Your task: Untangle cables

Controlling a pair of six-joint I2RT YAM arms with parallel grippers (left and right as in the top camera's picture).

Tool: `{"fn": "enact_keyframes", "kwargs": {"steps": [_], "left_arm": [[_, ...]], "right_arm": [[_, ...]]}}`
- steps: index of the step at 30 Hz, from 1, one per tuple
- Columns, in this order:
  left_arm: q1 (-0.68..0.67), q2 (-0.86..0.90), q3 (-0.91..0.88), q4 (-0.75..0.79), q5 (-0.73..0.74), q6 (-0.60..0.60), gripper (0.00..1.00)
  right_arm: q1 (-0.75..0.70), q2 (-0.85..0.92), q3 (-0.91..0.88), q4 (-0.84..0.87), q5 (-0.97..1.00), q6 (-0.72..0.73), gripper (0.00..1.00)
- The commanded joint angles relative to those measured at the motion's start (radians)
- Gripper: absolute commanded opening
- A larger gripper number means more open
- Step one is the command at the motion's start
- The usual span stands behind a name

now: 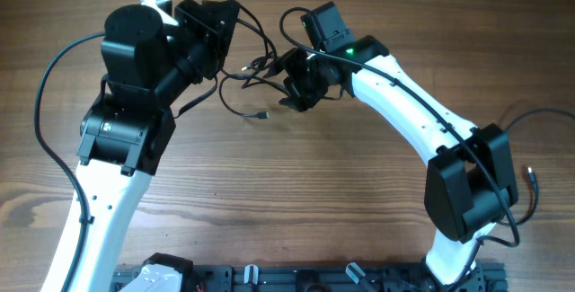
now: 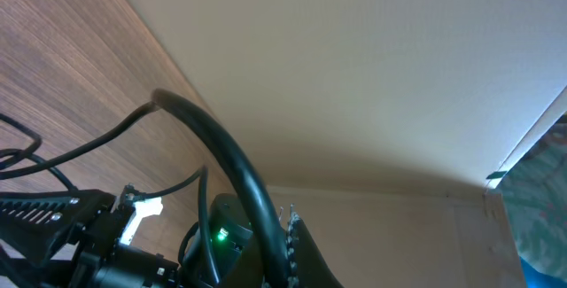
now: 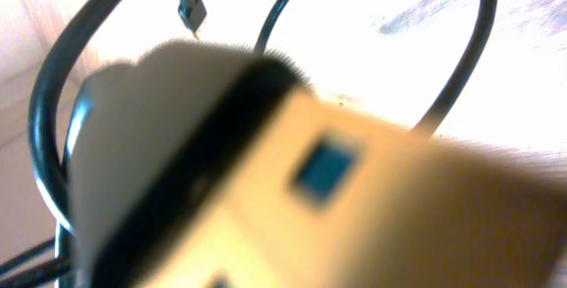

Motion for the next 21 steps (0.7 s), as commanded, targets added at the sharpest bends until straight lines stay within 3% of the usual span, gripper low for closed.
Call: {"fn": "enact_keyframes", "kwargs": {"steps": [1,4,6,8,10,14,16,21], "left_arm": [[0.006,-0.003,0.017,0.006,0.018,-0.005,0.04],[0.006,-0.003,0.017,0.006,0.018,-0.005,0.04],[0.006,-0.003,0.017,0.006,0.018,0.004,0.04],[0.006,-0.003,0.017,-0.016,-0.010,0.017,0.04],[0.006,-0.003,0.017,-0.049,-0.043,0.061,0.04],[0.006,-0.003,0.017,-0.132,-0.089,0.072,0.04],[0.006,-0.003,0.017,-0.136,-0.088,0.153,0.04],[0.006,-0.003,0.017,-0.167,-0.089,0.384,0.04]], "right_arm": [[0.005,0.029,-0.008,0.016,0.081,0.024,0.63],[0.005,0.057,-0.008,0.019,0.077,0.019,0.59],[0.005,0.062,-0.008,0.016,0.073,-0.077,0.52],[0.005,0.062,-0.007,0.013,0.073,-0.336,0.26],[0.003,0.062,-0.007,-0.021,0.077,-0.513,0.16],[-0.016,0.062,-0.007,-0.084,0.078,-0.677,0.10],[-0.036,0.061,-0.007,-0.098,0.082,-0.751,0.04],[-0.111,0.021,-0.005,-0.165,0.118,-0.893,0.04]]}}
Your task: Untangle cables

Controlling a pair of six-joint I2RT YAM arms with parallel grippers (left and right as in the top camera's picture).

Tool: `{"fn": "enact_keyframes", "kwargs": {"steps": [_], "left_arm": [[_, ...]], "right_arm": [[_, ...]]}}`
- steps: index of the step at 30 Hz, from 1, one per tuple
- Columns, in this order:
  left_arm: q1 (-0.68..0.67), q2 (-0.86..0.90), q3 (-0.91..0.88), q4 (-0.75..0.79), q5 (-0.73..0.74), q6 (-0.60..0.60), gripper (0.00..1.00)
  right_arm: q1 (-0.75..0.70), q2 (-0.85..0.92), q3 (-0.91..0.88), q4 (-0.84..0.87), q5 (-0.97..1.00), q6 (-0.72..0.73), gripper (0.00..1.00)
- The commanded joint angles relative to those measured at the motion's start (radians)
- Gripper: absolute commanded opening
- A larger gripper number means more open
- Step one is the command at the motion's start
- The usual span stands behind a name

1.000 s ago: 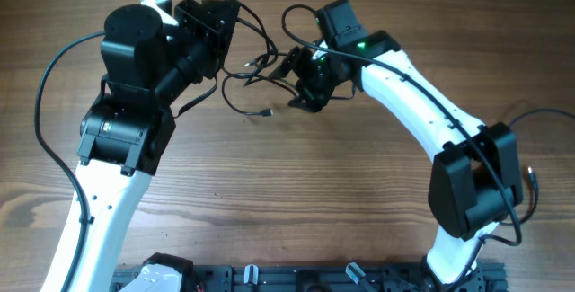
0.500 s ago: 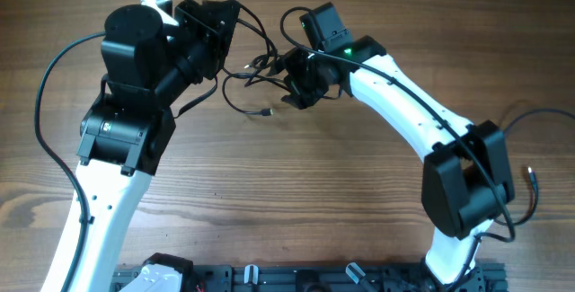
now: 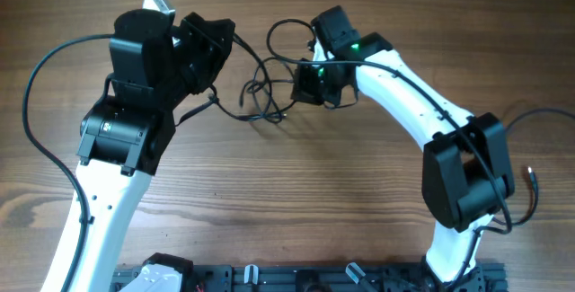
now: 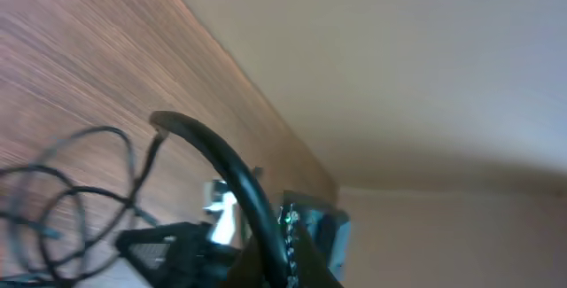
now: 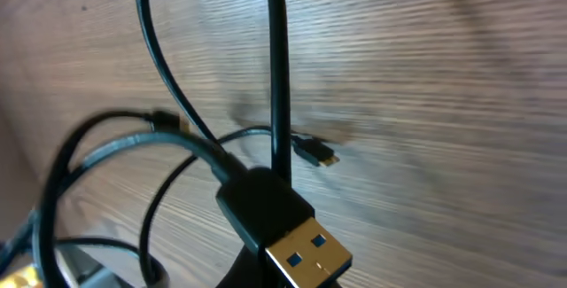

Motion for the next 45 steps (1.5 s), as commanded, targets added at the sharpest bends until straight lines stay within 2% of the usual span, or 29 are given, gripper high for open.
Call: {"fn": "enact_keyframes", "kwargs": {"steps": [1,3,7,10,15,19,26,34,40,42,45], "left_arm": [[0.008,-0.003,0.016,-0.012,-0.021,0.222,0.04],[0.012,-0.003,0.016,-0.021,-0.041,0.268,0.04],[0.032,-0.003,0.016,-0.060,-0.111,0.275,0.04],[0.042,-0.003,0.016,-0.086,-0.116,0.275,0.04],[0.042,-0.002,0.016,-0.120,-0.138,0.394,0.04],[0.042,0.013,0.016,-0.194,-0.243,0.398,0.04],[0.042,0.083,0.016,-0.225,-0.249,0.398,0.04],[0.042,0.088,0.016,-0.288,-0.303,0.402,0.04],[0.062,0.076,0.031,-0.311,-0.305,0.495,0.04],[0.094,0.063,0.086,-0.333,-0.301,0.556,0.04],[0.160,0.045,0.197,-0.387,-0.301,0.584,0.04]], "right_arm": [[-0.056,-0.047,-0.001,-0.041,0.072,-0.145,0.04],[-0.090,-0.088,-0.001,-0.073,0.138,-0.172,0.04],[-0.188,-0.190,-0.001,-0.139,0.261,-0.175,0.04],[-0.264,-0.261,-0.001,-0.159,0.262,-0.232,0.04],[-0.335,-0.344,-0.001,-0.171,0.261,-0.255,0.04],[-0.339,-0.357,-0.001,-0.185,0.258,-0.254,0.04],[-0.340,-0.357,-0.002,-0.200,0.270,-0.304,0.04],[-0.340,-0.357,-0.002,-0.261,0.394,-0.327,0.04],[-0.340,-0.356,-0.002,-0.268,0.441,-0.294,0.04],[-0.340,-0.353,-0.002,-0.249,0.441,-0.274,0.05],[-0.340,-0.350,-0.002,-0.235,0.434,-0.237,0.05]]}}
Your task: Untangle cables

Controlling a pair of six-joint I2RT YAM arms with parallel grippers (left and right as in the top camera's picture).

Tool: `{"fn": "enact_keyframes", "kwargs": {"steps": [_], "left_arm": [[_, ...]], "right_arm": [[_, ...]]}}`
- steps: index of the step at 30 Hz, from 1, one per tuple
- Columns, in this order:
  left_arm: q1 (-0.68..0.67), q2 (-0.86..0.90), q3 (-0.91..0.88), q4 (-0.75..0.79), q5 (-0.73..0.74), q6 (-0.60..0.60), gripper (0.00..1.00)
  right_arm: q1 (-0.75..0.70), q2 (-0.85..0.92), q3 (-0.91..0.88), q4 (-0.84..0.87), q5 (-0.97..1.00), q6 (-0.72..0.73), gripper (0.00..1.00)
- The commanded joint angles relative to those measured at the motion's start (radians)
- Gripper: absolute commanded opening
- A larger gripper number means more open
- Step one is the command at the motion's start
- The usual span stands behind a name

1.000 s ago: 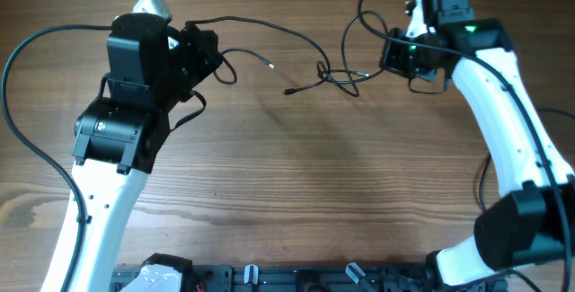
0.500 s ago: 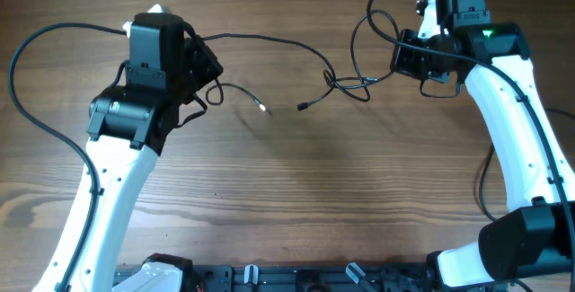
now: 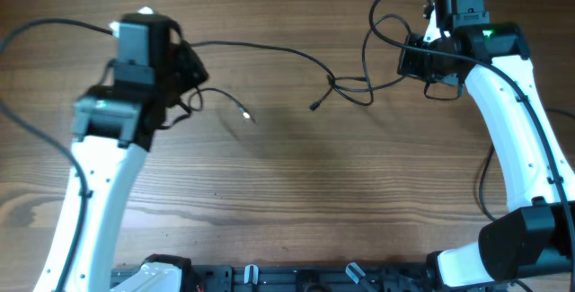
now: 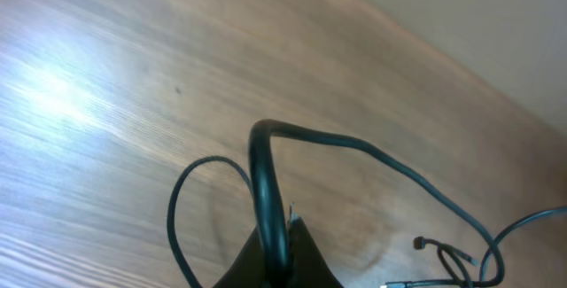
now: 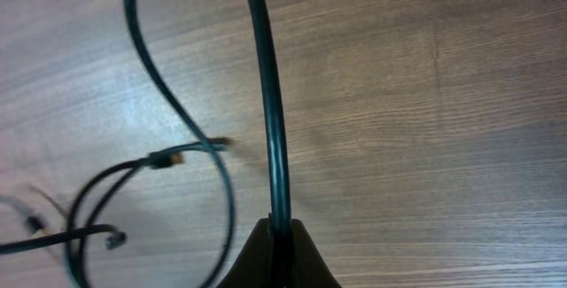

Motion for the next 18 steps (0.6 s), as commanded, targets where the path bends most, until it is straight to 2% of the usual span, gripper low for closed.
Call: {"fn": "enact_keyframes", "kwargs": {"steps": [1,6,13,18], "left_arm": [[0.111,-0.051,0.197,-0.037,-0.028,0.075,0.04],[0.209,-0.097,0.307,0.029,-0.017,0.071,0.04],[0.257,-0.130,0.310,0.211,-0.026,0.066,0.04],[0.303,-0.130,0.310,0.249,-0.088,-0.024,0.04]], "right_arm": [[-0.003,-0.011,-0.002,0.014,0.027,0.069,0.04],[-0.003,-0.004,-0.002,0.038,-0.031,0.069,0.05],[0.006,0.091,-0.002,0.051,-0.137,0.058,0.04],[0.031,0.158,-0.002,0.069,-0.143,0.058,0.04]]}}
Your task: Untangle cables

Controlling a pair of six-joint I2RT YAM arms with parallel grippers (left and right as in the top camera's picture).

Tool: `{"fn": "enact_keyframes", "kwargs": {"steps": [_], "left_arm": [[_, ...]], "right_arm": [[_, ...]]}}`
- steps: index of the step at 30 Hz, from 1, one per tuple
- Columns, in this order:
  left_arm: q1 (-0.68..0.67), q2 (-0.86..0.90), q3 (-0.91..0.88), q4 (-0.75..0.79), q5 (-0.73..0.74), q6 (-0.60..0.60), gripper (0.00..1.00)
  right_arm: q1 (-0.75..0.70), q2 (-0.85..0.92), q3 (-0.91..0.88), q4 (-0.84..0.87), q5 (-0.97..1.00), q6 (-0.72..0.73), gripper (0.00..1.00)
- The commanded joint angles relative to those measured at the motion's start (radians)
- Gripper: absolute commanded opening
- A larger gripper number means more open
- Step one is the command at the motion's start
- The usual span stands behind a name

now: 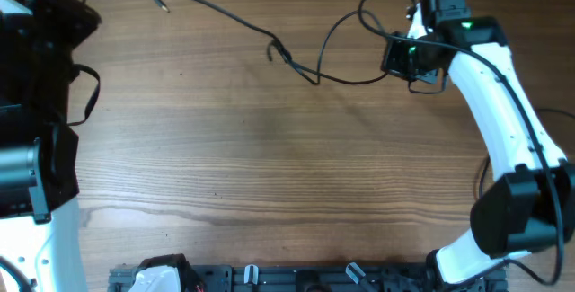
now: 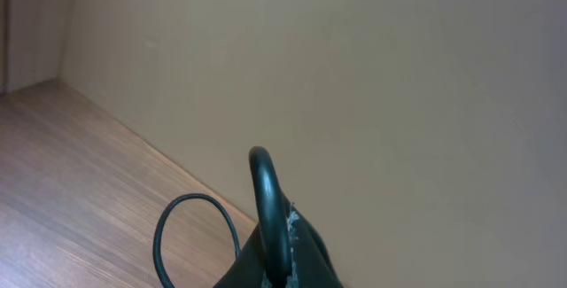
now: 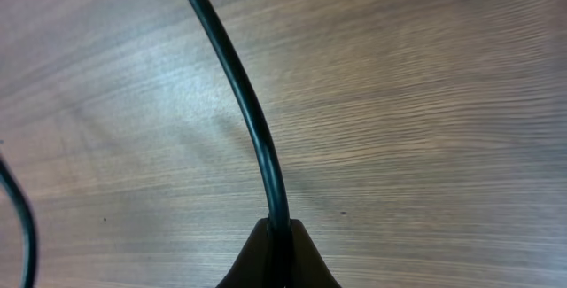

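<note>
Thin black cables run across the wooden table (image 1: 269, 166). One long strand (image 1: 207, 9) stretches from the top left to a small knot (image 1: 279, 52), and a strand (image 1: 346, 80) goes on from there to my right gripper (image 1: 398, 58). In its wrist view my right gripper (image 3: 279, 245) is shut on a black cable (image 3: 248, 120) low over the wood. My left gripper (image 2: 279, 266) is shut on a thick black cable (image 2: 266, 190), facing a beige wall, with a loop (image 2: 190, 235) hanging beside it. A loose plug end (image 1: 163, 7) lies near the top left.
My left arm (image 1: 40, 103) fills the table's far left edge, a cable loop (image 1: 85, 94) beside it. More loops (image 1: 382, 4) rise behind the right gripper. A black rail (image 1: 305, 278) runs along the front edge. The right arm's white links (image 1: 503, 121) cross the right side.
My left gripper has gone from the back left of the table out to its far left edge and tilted up toward the wall. The knot sits farther left, the strand straighter.
Both grippers were close together at the back middle, each shut on cable, with a tangle between them. Then they stood slightly apart with the tangle hanging between. Later they were far apart with one small knot left; now they are wider still.
</note>
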Motion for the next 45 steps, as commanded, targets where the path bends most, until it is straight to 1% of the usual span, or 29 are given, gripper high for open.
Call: {"fn": "enact_keyframes", "kwargs": {"steps": [1,9,12,15,17,20,22,24,26,28,29,30,33,35,37,41,45], "left_arm": [[0.043,-0.006,0.019,0.019,-0.060,-0.063,0.04],[0.107,-0.003,0.019,0.039,-0.060,-0.074,0.04],[0.127,-0.003,0.019,0.037,-0.060,-0.120,0.04],[0.128,-0.003,0.019,0.035,-0.059,-0.123,0.04],[0.127,0.004,0.019,0.010,-0.023,-0.123,0.04],[0.127,0.035,0.019,-0.090,-0.006,-0.123,0.04],[0.127,0.068,0.019,-0.173,0.079,-0.123,0.04],[0.126,0.117,0.019,-0.256,0.245,-0.122,0.04],[0.112,0.163,0.019,-0.315,0.349,-0.114,0.04],[0.080,0.218,0.019,-0.384,0.410,-0.111,0.04],[0.064,0.240,0.019,-0.406,0.417,-0.111,0.04],[0.041,0.264,0.019,-0.431,0.417,-0.108,0.04],[-0.043,0.340,0.019,-0.491,0.416,-0.008,0.04],[-0.082,0.384,0.019,-0.529,0.404,-0.005,0.04],[-0.130,0.453,0.013,-0.562,0.401,-0.002,0.04],[-0.211,0.553,-0.008,-0.566,0.402,-0.002,0.04],[-0.308,0.632,-0.009,-0.552,0.401,-0.002,0.06]], "right_arm": [[0.006,0.043,-0.002,0.013,-0.003,0.000,0.04],[0.006,0.081,-0.002,0.019,0.076,-0.008,0.04],[0.006,0.086,-0.002,0.018,0.104,-0.009,0.04],[0.006,0.102,-0.002,0.014,0.126,-0.008,0.04],[0.006,0.108,-0.002,0.014,0.126,-0.008,0.04],[0.006,0.110,-0.002,0.013,0.124,-0.008,0.04],[0.006,0.110,-0.002,0.014,0.108,-0.021,0.04],[0.006,0.101,0.002,0.021,0.029,-0.056,0.04],[0.006,0.088,0.019,0.014,0.011,-0.056,0.04],[0.006,0.051,0.060,-0.019,0.013,-0.065,0.04],[0.006,0.033,0.076,-0.030,0.014,-0.078,0.04],[0.006,0.009,0.097,-0.042,0.020,-0.080,0.04],[0.000,-0.071,0.135,-0.046,0.045,-0.075,0.04],[-0.021,-0.113,0.146,-0.036,0.095,-0.067,0.04],[-0.070,-0.154,0.160,-0.023,0.158,-0.026,0.04],[-0.176,-0.216,0.166,0.095,0.171,-0.009,0.04],[-0.342,-0.238,0.165,0.241,0.191,0.011,0.04]]}}
